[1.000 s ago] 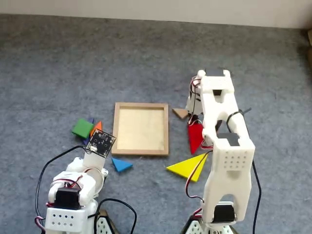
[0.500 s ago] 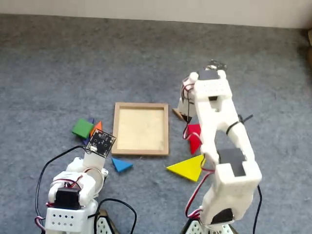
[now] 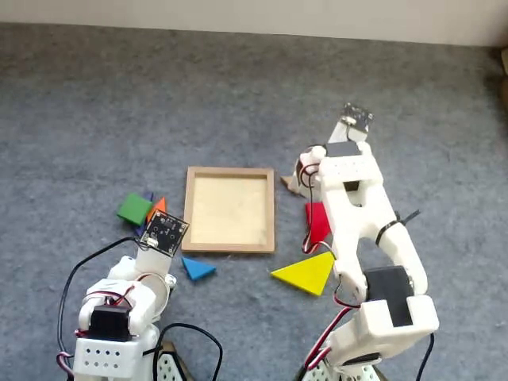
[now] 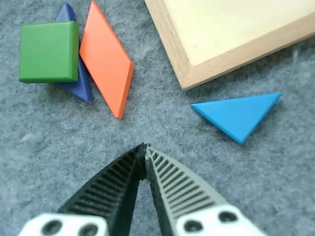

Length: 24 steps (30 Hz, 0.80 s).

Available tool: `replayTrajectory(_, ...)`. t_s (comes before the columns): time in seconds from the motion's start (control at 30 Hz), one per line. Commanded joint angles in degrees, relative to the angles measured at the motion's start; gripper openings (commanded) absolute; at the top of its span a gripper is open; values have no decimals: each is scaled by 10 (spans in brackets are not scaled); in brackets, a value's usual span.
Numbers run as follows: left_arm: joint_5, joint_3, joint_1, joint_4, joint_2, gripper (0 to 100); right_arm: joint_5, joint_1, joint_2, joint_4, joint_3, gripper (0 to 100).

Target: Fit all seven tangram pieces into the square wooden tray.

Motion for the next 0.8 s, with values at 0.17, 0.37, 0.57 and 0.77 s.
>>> replayTrajectory(0.17, 4, 11, -3, 3, -18, 6, -4, -6, 36, -10, -7, 303)
replayTrajectory(0.37, 4, 11, -3, 3, -18, 6, -28, -3, 97, -12, -37, 303)
replayTrajectory(0.57, 4, 11, -3, 3, -18, 6, -28, -2, 99, -14, -49, 303)
replayTrajectory(0.77, 4, 11, -3, 3, -18, 6, -43, 22, 99, -26, -46, 303)
